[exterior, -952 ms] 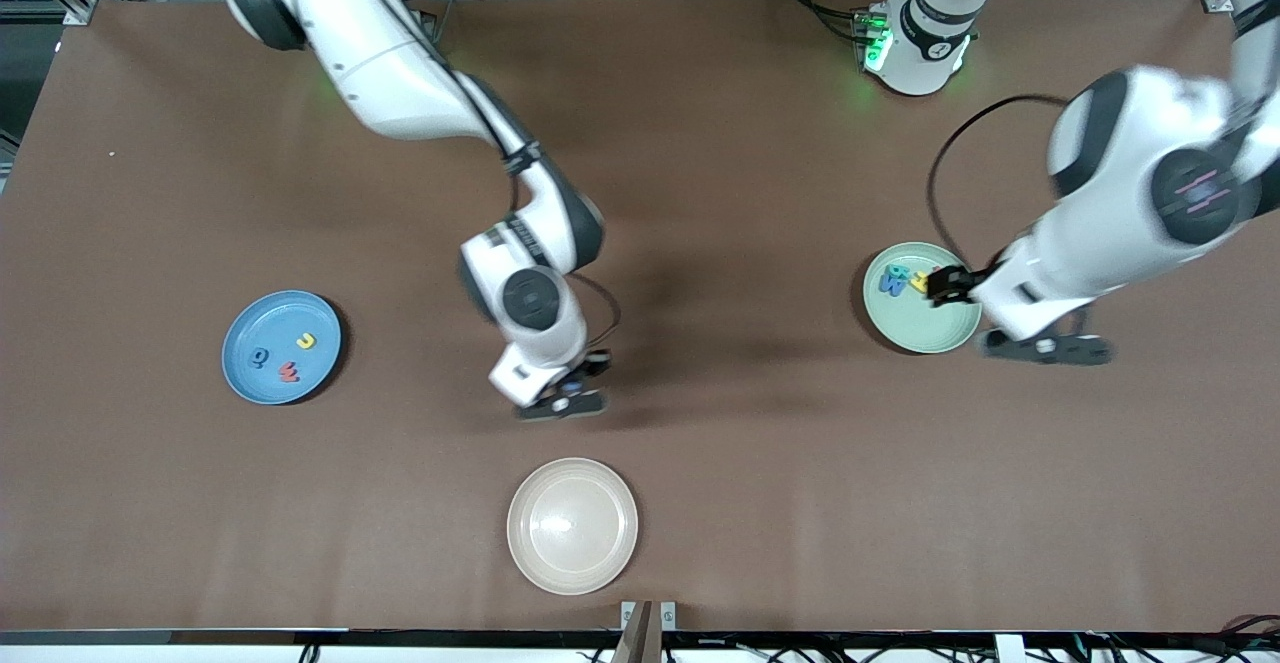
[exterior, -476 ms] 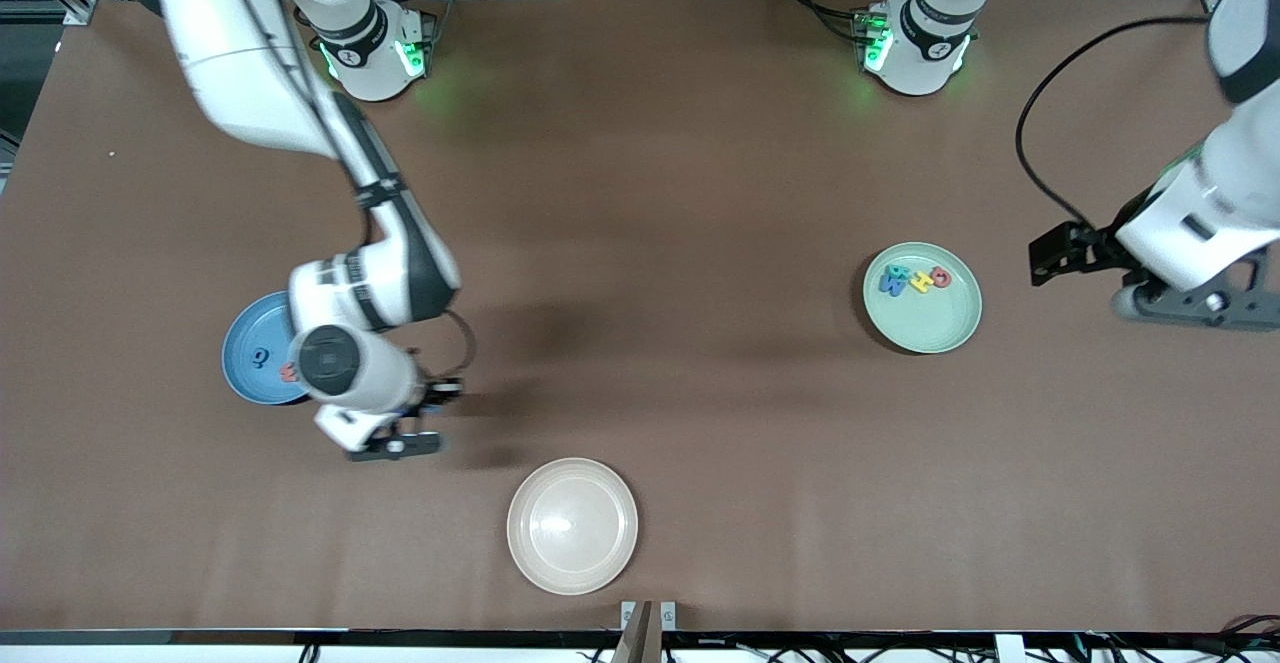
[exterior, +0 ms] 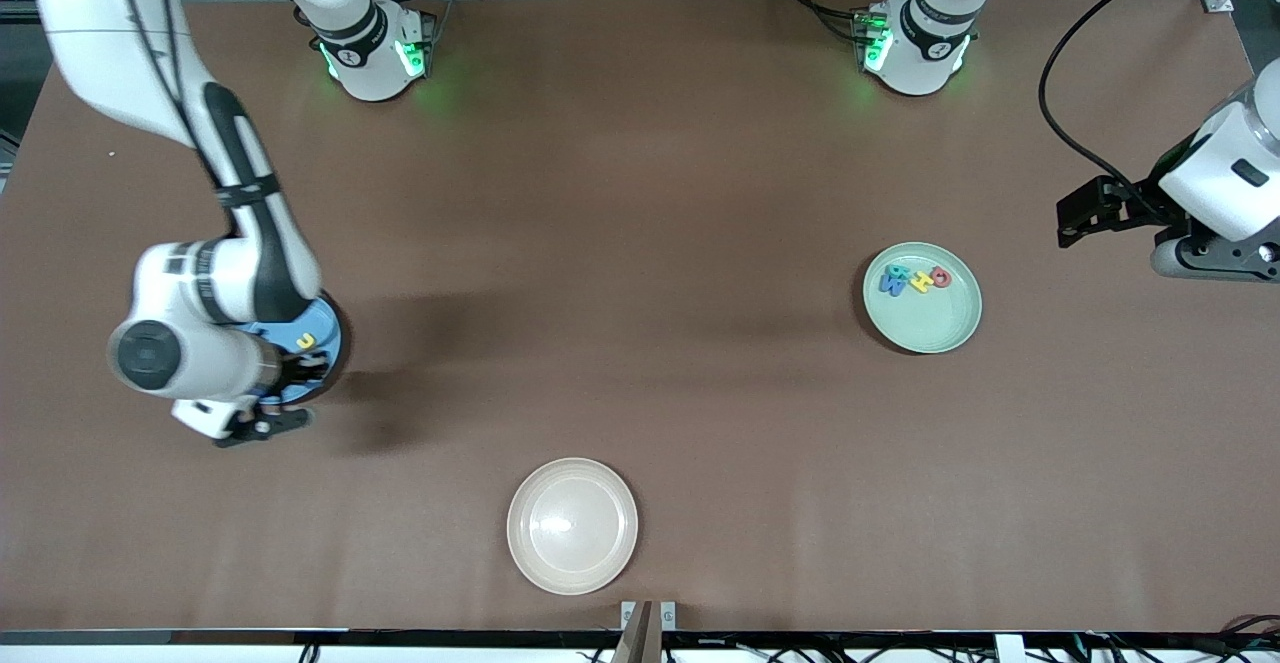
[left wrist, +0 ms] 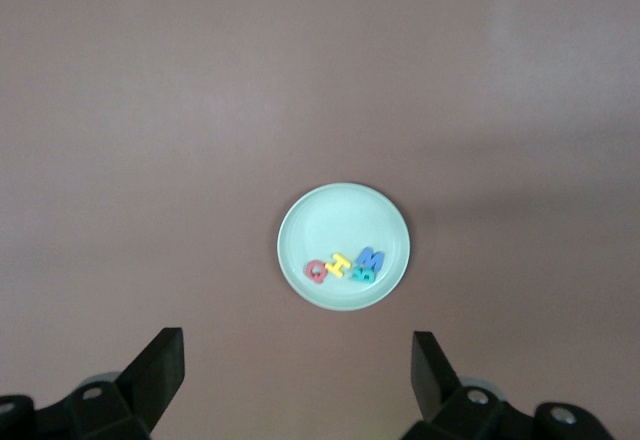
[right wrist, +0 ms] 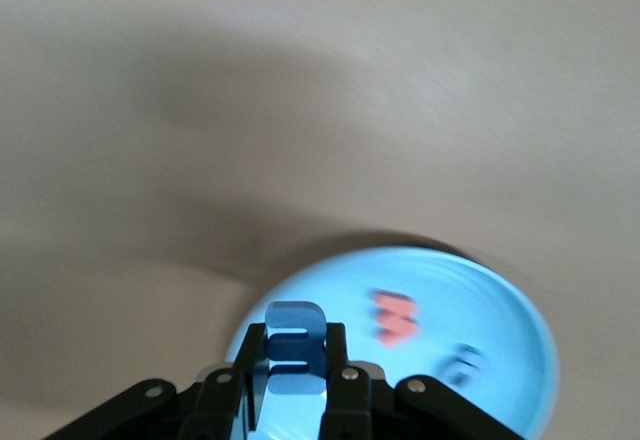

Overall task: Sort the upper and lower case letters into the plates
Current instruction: 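Release the blue 3 on the blue plate with the right gripper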

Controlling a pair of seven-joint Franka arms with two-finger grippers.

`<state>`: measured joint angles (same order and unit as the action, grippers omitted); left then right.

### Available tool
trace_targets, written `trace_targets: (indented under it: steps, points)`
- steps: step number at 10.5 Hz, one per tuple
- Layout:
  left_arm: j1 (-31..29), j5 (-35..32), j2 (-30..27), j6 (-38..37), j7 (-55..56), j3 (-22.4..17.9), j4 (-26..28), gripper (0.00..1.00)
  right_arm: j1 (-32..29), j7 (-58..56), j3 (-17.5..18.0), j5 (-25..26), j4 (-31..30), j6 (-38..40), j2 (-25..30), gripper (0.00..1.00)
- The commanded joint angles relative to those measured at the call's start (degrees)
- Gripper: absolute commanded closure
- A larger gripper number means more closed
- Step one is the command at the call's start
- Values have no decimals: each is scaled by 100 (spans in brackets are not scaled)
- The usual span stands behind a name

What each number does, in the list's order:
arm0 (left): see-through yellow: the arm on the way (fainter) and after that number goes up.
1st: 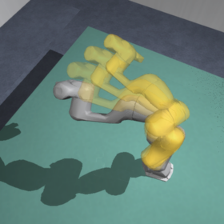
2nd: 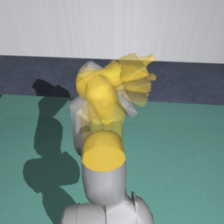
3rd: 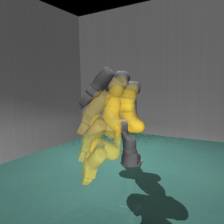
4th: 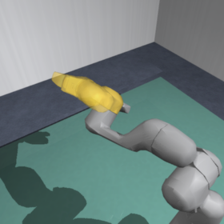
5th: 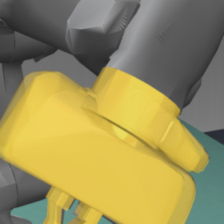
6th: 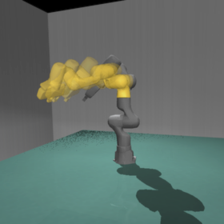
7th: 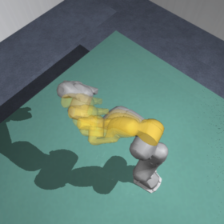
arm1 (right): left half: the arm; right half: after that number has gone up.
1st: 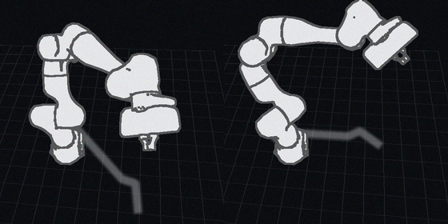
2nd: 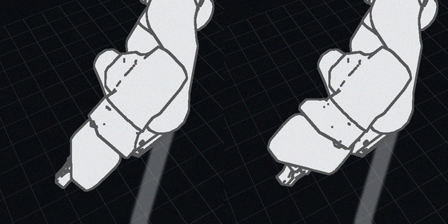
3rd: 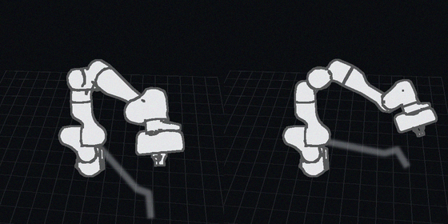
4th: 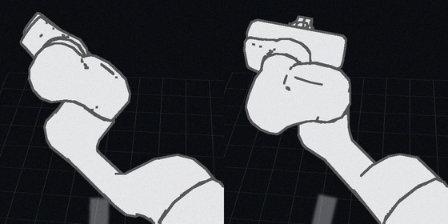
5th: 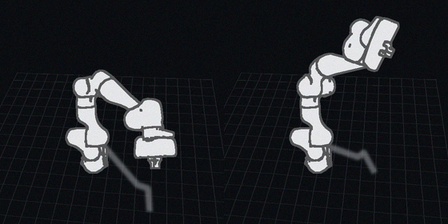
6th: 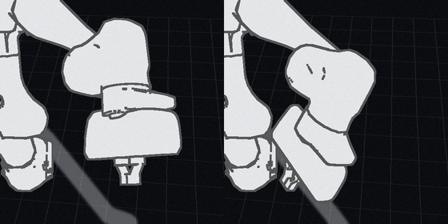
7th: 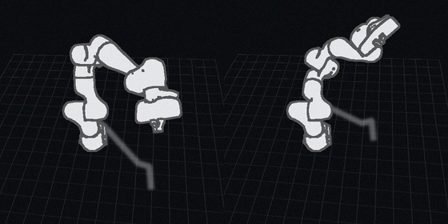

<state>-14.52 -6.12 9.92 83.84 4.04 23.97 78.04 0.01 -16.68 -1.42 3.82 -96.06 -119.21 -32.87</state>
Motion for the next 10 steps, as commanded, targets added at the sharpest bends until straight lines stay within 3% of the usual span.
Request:
trace_targets:
  steps: [1,2,3,4,7,10]
  points:
    - [193,242,-156,-219,-105,-504,-69,0,-168,-212,115,102,-299,-32,333,25]
    - [830,452,-183,-219,-88,-1204,-60,0,-159,-221,115,102,-308,-14,412,0]
    - [1368,715,-192,-219,-88,-1907,-43,0,-177,-221,133,93,-369,107,543,0]
    - [1608,839,-201,-219,-88,-2245,-43,0,-220,-212,142,93,-543,117,780,0]
    - [1619,920,-193,-228,-62,-2283,-34,0,-203,-107,221,67,-1106,231,1956,0]
    - [1610,920,-193,-228,-61,-2257,-43,0,-177,156,265,5,-1240,967,2924,0]
